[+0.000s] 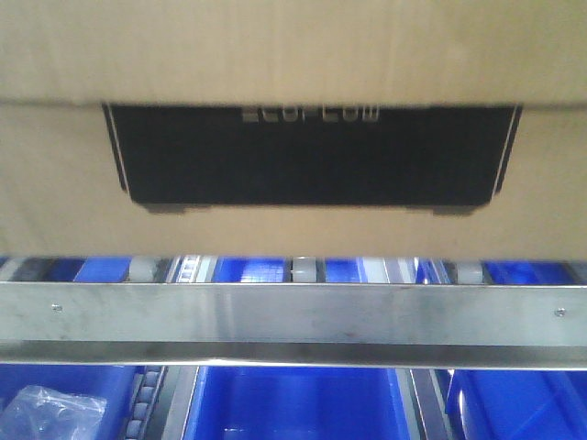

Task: Grab box from left shelf to table start
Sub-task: 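Lift the box with both grippers and pull it off the shelf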

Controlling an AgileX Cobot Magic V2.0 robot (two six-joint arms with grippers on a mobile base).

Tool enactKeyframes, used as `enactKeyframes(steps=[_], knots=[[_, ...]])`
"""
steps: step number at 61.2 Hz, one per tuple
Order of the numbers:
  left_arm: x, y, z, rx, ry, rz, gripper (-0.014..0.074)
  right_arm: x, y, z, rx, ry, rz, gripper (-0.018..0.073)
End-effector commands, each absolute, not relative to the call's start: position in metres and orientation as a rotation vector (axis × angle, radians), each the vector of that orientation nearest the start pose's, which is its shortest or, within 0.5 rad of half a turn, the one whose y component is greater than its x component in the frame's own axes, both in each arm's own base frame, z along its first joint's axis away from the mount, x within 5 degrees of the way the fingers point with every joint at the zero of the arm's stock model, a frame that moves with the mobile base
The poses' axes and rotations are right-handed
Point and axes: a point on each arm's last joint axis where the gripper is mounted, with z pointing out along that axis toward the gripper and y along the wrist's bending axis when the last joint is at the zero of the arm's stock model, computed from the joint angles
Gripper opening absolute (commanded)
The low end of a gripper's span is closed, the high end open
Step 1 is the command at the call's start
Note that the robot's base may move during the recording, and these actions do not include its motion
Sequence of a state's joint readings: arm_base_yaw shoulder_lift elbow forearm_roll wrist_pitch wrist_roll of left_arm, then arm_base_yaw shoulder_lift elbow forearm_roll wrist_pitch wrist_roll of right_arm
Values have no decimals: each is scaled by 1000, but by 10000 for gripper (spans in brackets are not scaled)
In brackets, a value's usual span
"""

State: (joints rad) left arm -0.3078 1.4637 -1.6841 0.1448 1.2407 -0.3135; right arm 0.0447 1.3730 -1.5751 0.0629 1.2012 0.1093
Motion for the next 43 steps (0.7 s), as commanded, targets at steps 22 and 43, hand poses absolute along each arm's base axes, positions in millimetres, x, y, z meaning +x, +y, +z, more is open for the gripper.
enactKeyframes(steps=[22,43], knots=[[211,-57,466,-35,2201,-213,-85,197,16,451,80,2286,183,18],[154,-39,464,-26,2064,-252,-85,137,13,443,75,2198,188,18]])
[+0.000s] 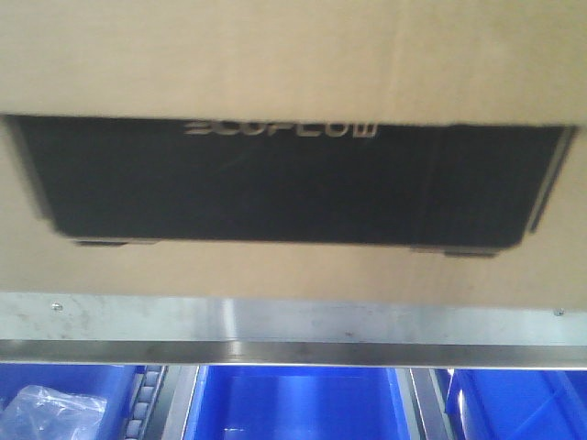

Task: Grab box from left shelf to table start
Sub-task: 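Lift the box with both grippers and pull it off the shelf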

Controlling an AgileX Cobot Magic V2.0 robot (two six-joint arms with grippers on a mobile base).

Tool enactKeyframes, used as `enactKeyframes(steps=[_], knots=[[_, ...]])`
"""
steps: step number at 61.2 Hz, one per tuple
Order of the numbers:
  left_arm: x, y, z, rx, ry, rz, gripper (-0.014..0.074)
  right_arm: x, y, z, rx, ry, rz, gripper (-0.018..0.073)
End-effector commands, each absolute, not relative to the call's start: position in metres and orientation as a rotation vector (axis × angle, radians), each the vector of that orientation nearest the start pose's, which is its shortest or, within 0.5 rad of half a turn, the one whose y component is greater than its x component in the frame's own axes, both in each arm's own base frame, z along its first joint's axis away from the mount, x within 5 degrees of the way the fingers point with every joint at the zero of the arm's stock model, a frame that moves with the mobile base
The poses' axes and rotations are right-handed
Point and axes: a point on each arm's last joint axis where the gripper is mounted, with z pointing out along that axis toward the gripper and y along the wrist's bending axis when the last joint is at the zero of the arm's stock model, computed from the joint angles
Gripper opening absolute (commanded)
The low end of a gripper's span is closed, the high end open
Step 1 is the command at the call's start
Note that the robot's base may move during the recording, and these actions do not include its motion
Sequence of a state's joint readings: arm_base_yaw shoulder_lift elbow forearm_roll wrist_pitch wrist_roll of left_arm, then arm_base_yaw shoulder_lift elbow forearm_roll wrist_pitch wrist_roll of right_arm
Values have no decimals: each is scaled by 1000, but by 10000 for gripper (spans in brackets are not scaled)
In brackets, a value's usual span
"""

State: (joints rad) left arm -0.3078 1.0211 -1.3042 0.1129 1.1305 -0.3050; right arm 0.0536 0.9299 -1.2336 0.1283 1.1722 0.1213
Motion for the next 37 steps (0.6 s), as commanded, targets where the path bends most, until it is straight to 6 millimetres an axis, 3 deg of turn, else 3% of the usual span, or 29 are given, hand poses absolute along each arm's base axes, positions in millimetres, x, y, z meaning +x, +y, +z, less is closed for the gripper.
enactKeyframes(steps=[1,21,37], knots=[[150,-38,464,-26,2057,-254,-85,133,13,444,74,2186,189,18],[99,-21,472,-33,1971,-276,-85,96,11,453,64,2123,191,18],[81,-16,476,-37,1928,-287,-85,81,10,456,60,2087,193,18]])
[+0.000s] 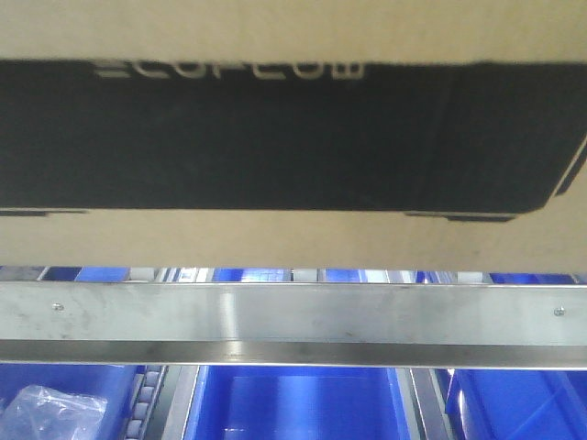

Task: Grab box from left shelf to table start
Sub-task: 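Lift the box with both grippers and pull it off the shelf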

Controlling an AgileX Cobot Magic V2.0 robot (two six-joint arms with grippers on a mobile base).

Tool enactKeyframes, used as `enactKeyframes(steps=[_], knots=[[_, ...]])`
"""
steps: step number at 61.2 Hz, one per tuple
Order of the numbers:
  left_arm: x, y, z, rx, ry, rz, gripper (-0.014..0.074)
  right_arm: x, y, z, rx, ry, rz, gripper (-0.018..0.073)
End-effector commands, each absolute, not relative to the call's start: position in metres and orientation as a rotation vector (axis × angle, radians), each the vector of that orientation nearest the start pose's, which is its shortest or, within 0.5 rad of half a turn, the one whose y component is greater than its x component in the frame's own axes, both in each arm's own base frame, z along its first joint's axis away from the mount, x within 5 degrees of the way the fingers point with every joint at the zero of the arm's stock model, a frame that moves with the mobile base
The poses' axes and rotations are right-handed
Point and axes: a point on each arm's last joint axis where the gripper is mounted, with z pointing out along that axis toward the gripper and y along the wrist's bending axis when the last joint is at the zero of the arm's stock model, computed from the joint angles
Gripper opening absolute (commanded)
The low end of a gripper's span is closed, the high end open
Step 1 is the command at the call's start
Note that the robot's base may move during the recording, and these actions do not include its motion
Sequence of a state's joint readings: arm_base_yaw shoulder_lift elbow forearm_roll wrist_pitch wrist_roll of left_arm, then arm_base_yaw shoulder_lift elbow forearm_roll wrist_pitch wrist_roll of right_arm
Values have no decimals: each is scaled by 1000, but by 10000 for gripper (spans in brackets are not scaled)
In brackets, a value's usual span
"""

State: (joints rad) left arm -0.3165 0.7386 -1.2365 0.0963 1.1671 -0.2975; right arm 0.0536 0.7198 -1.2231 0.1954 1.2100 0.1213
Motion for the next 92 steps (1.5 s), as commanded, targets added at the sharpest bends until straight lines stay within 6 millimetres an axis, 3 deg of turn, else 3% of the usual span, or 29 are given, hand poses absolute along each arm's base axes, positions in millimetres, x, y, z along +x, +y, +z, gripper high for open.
enactKeyframes(steps=[1,92], knots=[[81,-16,476,-37,1928,-287,-85,81,10,456,60,2087,193,18],[79,-15,472,-11,1962,-253,-85,84,10,463,62,2005,196,18]])
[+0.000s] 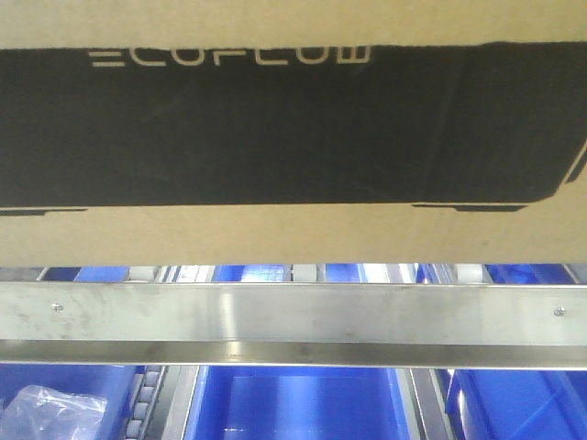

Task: Grab box from left shelf to table start
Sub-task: 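Lift the box with both grippers and pull it off the shelf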

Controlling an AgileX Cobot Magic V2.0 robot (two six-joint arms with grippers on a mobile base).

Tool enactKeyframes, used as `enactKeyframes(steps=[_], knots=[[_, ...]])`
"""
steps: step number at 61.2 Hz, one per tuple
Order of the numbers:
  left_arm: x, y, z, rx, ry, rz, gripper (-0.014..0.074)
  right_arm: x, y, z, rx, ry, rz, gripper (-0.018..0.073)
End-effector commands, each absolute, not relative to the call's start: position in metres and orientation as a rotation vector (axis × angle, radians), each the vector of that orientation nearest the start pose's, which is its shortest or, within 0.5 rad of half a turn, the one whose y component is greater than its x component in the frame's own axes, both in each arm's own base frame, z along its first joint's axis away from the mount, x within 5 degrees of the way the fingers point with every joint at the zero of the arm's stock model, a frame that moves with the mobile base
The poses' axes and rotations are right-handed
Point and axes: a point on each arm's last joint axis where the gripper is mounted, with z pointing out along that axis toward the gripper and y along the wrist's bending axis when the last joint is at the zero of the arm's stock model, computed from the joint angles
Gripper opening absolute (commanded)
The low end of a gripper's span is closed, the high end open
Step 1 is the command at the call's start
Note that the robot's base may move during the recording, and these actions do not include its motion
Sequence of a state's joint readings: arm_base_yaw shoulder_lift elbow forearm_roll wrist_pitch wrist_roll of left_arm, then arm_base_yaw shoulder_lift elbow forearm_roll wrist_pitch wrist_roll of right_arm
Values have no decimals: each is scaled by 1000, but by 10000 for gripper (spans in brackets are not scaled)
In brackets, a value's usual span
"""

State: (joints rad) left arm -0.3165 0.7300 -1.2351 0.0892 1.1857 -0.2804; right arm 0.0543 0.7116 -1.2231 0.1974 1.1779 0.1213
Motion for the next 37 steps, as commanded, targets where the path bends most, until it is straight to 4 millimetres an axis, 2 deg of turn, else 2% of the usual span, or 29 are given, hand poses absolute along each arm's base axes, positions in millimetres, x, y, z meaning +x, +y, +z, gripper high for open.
enactKeyframes(steps=[1,37], knots=[[79,-15,472,-11,1962,-253,-85,84,10,463,62,2005,196,18],[79,-15,472,-11,1962,-255,-85,84,10,463,62,2005,196,18]])
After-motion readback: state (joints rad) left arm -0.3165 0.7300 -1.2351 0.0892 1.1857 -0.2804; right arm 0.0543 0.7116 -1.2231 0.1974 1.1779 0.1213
